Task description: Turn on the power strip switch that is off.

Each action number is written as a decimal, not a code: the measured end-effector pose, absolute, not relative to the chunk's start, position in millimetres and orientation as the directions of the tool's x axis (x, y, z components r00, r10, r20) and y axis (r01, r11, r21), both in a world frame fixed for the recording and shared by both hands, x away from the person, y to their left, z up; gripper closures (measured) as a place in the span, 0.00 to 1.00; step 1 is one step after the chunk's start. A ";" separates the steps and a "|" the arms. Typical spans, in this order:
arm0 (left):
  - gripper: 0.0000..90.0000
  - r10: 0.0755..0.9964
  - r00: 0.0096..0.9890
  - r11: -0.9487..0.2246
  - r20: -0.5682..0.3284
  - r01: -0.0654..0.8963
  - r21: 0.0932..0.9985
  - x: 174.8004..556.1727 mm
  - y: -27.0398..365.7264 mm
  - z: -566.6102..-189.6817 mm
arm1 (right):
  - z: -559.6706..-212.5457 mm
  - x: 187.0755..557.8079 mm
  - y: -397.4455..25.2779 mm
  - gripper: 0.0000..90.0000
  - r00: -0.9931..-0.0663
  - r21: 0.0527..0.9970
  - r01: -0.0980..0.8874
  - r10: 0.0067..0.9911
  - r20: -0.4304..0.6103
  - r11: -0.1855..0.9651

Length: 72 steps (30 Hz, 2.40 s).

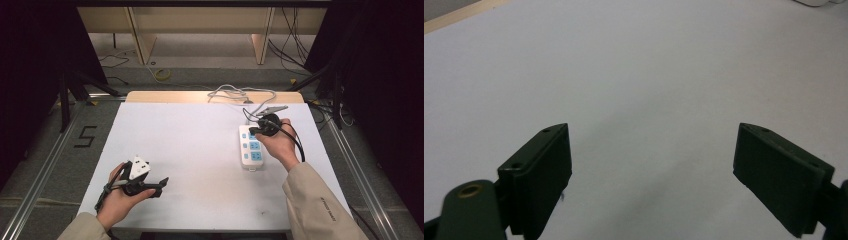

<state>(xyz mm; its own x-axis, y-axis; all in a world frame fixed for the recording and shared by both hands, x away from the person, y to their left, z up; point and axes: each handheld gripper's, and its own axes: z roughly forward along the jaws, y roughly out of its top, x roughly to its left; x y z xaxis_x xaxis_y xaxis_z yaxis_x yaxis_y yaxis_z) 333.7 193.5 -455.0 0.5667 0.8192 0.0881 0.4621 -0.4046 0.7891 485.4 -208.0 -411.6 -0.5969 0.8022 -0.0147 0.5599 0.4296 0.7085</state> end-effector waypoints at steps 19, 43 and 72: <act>0.17 0.819 0.567 -0.403 0.086 0.462 0.790 333.8 193.2 -455.0 | -410.7 492.8 -199.6 1.00 -0.606 0.696 0.566 0.795 -0.012 0.442; 0.17 0.815 0.572 -0.408 0.090 0.457 0.790 333.9 192.9 -454.9 | -407.3 503.7 -189.4 1.00 -0.606 0.680 0.573 0.795 -0.024 0.457; 0.17 0.812 0.577 -0.411 0.091 0.454 0.790 333.9 192.1 -454.8 | -415.6 515.6 -185.6 1.00 -0.600 0.645 0.599 0.799 -0.030 0.475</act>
